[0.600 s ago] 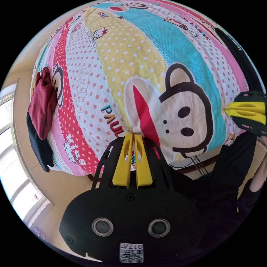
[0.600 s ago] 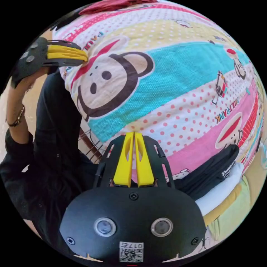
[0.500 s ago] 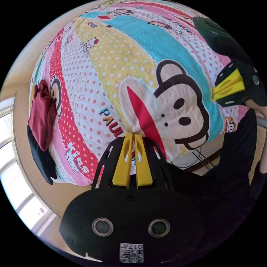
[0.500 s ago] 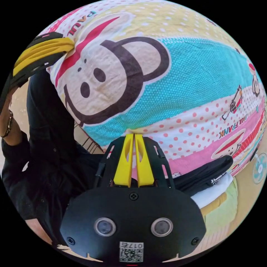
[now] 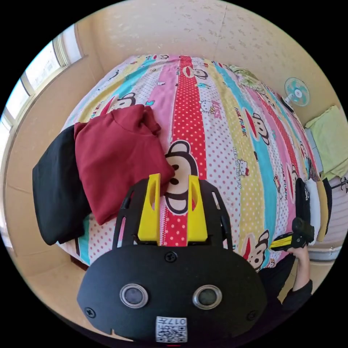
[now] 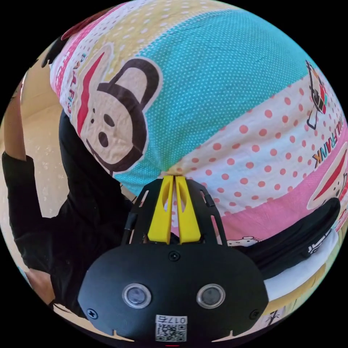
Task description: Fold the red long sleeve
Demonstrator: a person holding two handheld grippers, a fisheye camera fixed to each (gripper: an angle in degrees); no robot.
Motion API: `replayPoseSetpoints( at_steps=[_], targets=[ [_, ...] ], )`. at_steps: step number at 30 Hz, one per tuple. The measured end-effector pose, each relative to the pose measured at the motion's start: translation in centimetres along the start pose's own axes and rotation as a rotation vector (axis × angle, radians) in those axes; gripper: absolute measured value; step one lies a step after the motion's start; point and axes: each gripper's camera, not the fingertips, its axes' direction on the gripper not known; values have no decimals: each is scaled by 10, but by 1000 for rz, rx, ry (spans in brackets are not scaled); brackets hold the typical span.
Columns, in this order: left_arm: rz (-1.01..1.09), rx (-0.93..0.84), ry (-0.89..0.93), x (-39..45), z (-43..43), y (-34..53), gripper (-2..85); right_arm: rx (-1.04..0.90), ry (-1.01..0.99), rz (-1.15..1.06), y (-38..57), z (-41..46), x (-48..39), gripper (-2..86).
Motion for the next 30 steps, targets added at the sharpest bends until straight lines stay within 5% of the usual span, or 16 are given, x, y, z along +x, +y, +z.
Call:
replayPoseSetpoints(
  at_steps=[4, 9, 13, 22, 27, 30],
  targets=[
    [-65, -279, -101, -11, 92, -44, 141, -29, -75, -15, 14, -10, 16, 1],
    [-19, -42, -255, -1, 63, -8, 67, 83, -224, -42, 57, -13, 46, -1],
    [237, 80, -360, 23, 21, 93, 53, 174, -287, -60, 92, -11, 58, -1],
    [194, 26, 86, -9, -66, 336, 49, 155, -232, -80, 126, -12, 47, -1],
    [40, 10, -40, -32, -130, 322, 60, 127, -129, -72, 138, -12, 24, 1],
    [155, 172, 117, -11, -163, 287, 119, 118, -92, -47, 145, -9, 15, 2]
  ],
)
